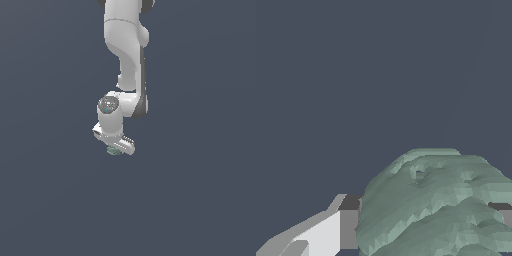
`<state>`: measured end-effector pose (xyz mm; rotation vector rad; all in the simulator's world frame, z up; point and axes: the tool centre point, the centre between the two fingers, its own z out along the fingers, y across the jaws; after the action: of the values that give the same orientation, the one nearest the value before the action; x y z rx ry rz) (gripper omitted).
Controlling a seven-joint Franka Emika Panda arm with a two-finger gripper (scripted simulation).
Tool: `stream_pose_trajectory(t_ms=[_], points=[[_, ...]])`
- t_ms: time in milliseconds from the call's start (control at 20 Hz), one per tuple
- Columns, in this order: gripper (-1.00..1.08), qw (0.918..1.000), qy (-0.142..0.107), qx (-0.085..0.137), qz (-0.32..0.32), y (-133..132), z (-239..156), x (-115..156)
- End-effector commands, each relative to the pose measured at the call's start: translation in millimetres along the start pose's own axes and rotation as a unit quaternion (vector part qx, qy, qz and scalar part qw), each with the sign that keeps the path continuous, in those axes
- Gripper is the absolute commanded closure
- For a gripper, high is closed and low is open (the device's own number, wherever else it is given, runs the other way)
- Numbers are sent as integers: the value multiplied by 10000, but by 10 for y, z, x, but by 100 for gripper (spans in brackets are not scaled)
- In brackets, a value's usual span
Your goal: Pick up the object and move it to a goal position.
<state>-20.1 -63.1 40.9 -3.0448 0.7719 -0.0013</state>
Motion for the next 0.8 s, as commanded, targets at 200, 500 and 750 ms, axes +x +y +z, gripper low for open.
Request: stream_pose_trajectory(t_ms=[200, 500, 750], points=[[108, 10000, -3, -1, -2, 4, -61, -13], [108, 10000, -3, -1, -2, 24, -305, -52], [108, 10000, -5, 2, 0, 58, -659, -104]])
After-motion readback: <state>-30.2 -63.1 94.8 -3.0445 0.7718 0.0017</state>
